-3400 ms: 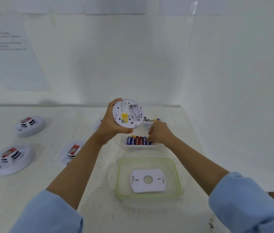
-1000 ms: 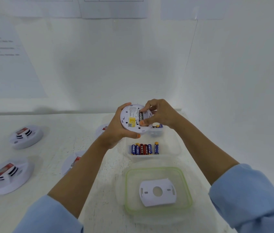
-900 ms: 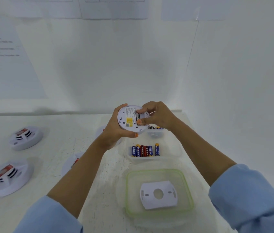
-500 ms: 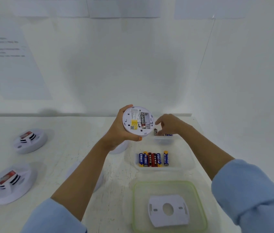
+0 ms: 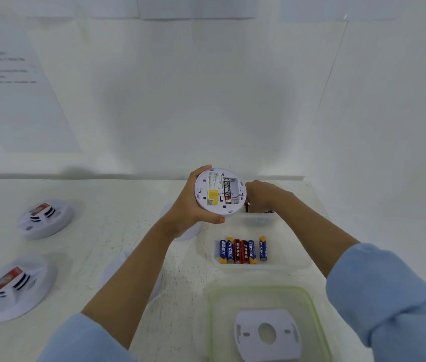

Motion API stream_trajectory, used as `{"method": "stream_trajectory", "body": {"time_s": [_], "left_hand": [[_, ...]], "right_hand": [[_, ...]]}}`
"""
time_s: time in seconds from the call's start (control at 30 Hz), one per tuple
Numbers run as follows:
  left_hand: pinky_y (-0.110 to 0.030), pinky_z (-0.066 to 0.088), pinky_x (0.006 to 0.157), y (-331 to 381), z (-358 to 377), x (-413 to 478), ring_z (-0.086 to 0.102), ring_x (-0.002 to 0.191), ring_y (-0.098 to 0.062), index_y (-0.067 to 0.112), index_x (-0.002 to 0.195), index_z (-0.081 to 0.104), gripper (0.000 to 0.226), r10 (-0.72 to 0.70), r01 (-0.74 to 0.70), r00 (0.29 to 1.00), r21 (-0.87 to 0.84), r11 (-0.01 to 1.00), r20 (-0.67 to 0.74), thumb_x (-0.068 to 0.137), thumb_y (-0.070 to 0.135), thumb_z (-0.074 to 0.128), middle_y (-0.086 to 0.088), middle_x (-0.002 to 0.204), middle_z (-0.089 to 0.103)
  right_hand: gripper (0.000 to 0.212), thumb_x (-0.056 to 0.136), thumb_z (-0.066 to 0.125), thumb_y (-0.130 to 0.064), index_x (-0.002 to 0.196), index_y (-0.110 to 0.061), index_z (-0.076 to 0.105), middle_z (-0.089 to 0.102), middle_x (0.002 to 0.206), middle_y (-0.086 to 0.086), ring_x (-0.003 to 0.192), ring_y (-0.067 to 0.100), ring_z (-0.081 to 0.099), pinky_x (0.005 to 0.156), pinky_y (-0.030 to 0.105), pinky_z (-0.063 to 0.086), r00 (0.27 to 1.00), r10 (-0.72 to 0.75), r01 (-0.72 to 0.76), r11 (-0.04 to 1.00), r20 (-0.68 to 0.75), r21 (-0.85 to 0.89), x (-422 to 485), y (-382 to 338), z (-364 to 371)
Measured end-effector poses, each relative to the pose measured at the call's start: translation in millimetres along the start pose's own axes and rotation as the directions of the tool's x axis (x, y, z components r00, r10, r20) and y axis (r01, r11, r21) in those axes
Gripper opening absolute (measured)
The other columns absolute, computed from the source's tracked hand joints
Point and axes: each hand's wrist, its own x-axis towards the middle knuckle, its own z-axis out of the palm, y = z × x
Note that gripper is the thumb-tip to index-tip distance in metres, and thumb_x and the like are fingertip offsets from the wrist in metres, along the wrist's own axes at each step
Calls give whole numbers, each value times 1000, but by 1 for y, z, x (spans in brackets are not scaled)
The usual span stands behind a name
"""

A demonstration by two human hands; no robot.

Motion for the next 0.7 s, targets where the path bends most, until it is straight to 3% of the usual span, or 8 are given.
{"method": "stream_trajectory", "body": {"time_s": [0.07, 0.13, 0.23, 0.3, 0.37, 0.43, 0.57, 0.7], "left_hand": [[-18, 51, 79, 1, 1, -1, 52, 109, 0, 24, 129, 32, 95, 1, -1, 1000, 0, 1000, 11, 49, -5, 75, 9, 122, 47], [-18, 52, 79, 3, 1, -2, 52, 109, 0, 24, 128, 32, 94, 3, -3, 1000, -3, 1000, 23, 49, -6, 75, 9, 122, 47], [-18, 52, 78, 4, -1, -5, 53, 108, 2, 23, 130, 31, 96, 5, -5, 999, -10, 1000, 37, 50, -7, 74, 9, 123, 47], [-18, 52, 77, 5, 0, -7, 53, 106, 6, 23, 130, 30, 96, 16, -15, 999, -10, 1000, 42, 50, -8, 74, 8, 123, 47], [-18, 52, 76, 6, 1, -8, 54, 104, 8, 23, 130, 31, 96, 22, -21, 999, -13, 1000, 44, 50, -10, 73, 7, 123, 47], [-18, 53, 75, 8, 4, -9, 56, 102, 7, 23, 130, 30, 97, 26, -25, 999, -21, 999, 44, 49, -11, 73, 7, 122, 47], [-16, 52, 73, 12, 11, -11, 57, 98, 9, 20, 132, 27, 102, 46, -46, 998, -4, 999, 50, 53, -28, 71, 7, 120, 47], [-16, 52, 72, 12, 14, -16, 56, 98, 9, 18, 132, 27, 99, 62, -62, 997, -9, 998, 39, 56, -33, 65, 6, 120, 47]], "right_hand": [[28, 73, 70, -11, 95, 3, 59, 51, 72, 2, 62, 16, 48, 58, 21, 41, 999, -24, 26, 994, -22, 104, -3, 4, -3], [41, 65, 80, -15, 99, -4, 59, 54, 84, 0, 75, 15, 51, 66, 20, 43, 993, 4, 32, 950, -116, 310, -13, 10, -14], [57, 59, 85, -8, 109, -4, 57, 60, 88, 4, 75, 17, 57, 77, 28, 50, 955, 122, 101, 726, -272, 680, -40, 15, -38], [56, 59, 84, -4, 108, -2, 58, 64, 81, 6, 69, 16, 62, 77, 29, 52, 937, 148, 174, 586, -316, 791, -57, 13, -49], [50, 60, 83, 0, 104, -2, 59, 65, 73, 4, 61, 10, 63, 72, 25, 54, 934, 110, 234, 528, -339, 817, -73, 4, -56], [44, 59, 82, 3, 97, -5, 59, 64, 71, 4, 59, 9, 62, 67, 21, 55, 936, 43, 267, 555, -348, 788, -82, -7, -58], [34, 63, 80, 1, 92, -3, 63, 63, 82, 9, 65, 12, 59, 74, 32, 55, 912, -39, 294, 755, -408, 586, -86, -23, -49], [46, 71, 76, -7, 115, -10, 64, 53, 92, -2, 67, 1, 45, 64, 7, 36, 872, -124, 328, 866, -473, 378, -91, -28, -44]]}}
